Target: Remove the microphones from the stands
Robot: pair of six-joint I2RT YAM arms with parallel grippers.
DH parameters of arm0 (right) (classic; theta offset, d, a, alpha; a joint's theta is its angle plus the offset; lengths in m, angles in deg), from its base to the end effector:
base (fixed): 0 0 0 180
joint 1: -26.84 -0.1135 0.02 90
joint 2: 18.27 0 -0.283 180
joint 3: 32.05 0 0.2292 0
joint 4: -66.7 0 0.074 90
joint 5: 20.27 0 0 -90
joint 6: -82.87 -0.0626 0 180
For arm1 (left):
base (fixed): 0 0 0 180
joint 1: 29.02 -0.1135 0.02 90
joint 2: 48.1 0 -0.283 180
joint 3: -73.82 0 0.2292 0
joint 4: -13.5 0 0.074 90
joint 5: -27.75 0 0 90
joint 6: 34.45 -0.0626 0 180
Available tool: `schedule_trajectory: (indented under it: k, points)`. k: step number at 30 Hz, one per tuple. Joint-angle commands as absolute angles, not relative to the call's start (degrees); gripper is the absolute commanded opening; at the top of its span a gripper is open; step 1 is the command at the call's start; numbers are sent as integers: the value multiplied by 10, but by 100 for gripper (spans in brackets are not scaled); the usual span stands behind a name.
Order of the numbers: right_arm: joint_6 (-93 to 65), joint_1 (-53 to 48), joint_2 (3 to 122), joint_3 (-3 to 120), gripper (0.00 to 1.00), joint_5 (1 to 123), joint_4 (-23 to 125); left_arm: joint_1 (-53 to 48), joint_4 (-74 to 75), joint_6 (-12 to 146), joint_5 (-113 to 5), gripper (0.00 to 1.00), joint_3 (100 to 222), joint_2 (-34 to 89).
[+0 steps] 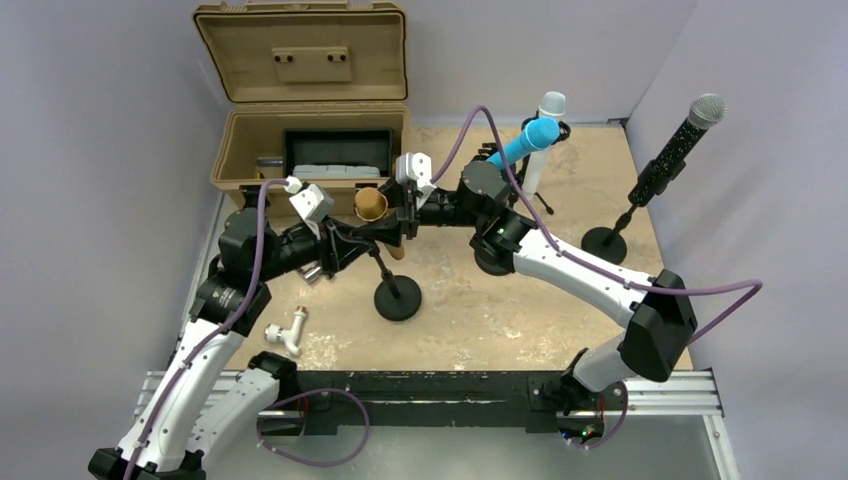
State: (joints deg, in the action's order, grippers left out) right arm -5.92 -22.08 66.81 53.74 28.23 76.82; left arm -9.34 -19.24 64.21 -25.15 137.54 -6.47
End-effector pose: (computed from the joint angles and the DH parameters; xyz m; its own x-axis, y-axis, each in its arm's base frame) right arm 0.1945 0.2863 0.4210 0.1444 0.1416 -0.9793 -0.9894 0.0046 -0.1452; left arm 0.1216 -0.0836 0.3648 -0.2965 -0.0215 -0.9548 0.7912 0.5544 -0.2582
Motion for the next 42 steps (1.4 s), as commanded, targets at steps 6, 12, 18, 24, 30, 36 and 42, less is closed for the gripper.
schedule_trajectory:
  k: [6,12,18,24,30,36,42]
  points:
    - [-112,-221,667,583,0,359,829,-93,-275,601,-334,0,1397,-97]
    - [-126,-221,663,624,0,496,805,-94,-344,596,-399,0,1426,-103]
    - [-136,-221,626,627,0,657,712,-93,-404,626,-479,0,1475,-116]
    - [-170,-221,614,573,0,656,643,-93,-424,660,-519,0,1521,-102]
    - [-250,-222,656,542,0,609,615,-93,-399,673,-534,0,1493,-95]
    - [-336,-222,740,557,0,623,581,-93,-405,684,-552,0,1466,-126]
    - [-420,-238,834,574,0,651,555,-94,-449,703,-520,34,1474,-135]
